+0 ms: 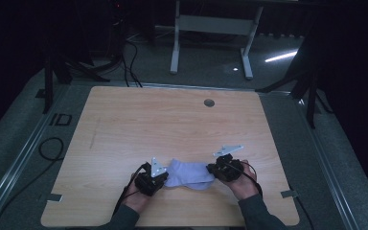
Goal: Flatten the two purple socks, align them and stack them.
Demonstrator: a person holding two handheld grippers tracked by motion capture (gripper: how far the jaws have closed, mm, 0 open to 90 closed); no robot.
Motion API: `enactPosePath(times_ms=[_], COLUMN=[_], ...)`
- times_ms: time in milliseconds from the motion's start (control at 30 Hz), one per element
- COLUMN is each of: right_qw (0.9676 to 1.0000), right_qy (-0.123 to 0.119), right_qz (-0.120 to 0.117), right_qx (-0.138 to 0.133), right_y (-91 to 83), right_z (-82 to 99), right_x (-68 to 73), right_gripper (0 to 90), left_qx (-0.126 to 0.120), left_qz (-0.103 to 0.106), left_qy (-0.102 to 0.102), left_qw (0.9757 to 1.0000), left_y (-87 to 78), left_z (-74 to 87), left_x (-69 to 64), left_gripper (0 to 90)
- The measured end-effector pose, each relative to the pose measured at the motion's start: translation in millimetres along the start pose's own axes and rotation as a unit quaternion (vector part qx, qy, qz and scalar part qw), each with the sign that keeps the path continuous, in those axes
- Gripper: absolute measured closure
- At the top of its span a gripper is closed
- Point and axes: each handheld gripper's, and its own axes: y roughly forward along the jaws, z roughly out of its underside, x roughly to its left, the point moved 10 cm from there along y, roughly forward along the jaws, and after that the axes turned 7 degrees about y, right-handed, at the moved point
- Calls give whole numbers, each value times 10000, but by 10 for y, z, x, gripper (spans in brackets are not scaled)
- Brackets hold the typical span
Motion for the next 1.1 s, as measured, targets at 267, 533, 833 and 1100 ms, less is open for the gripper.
enactPosePath(times_ms=[267,533,833,1100], right_qw=[9999,9997,9978,9947], right_qy=[112,221,441,715], right_qz=[56,98,126,197], right_qx=[45,11,-480,-716], right_y=[49,75,-96,-204], right_z=[70,88,-53,-72], right_x=[-49,-101,-197,-368], right_gripper=[684,630,589,580], left_qx=[13,62,-158,-548], left_qz=[0,-30,185,-96], left_qy=[-33,-84,-235,-570], left_qw=[10000,9999,9994,9968], left_y=[-8,-34,-111,-308], left_z=[7,27,-9,-78], left_x=[-2,-9,-18,325], left_gripper=[877,876,827,809])
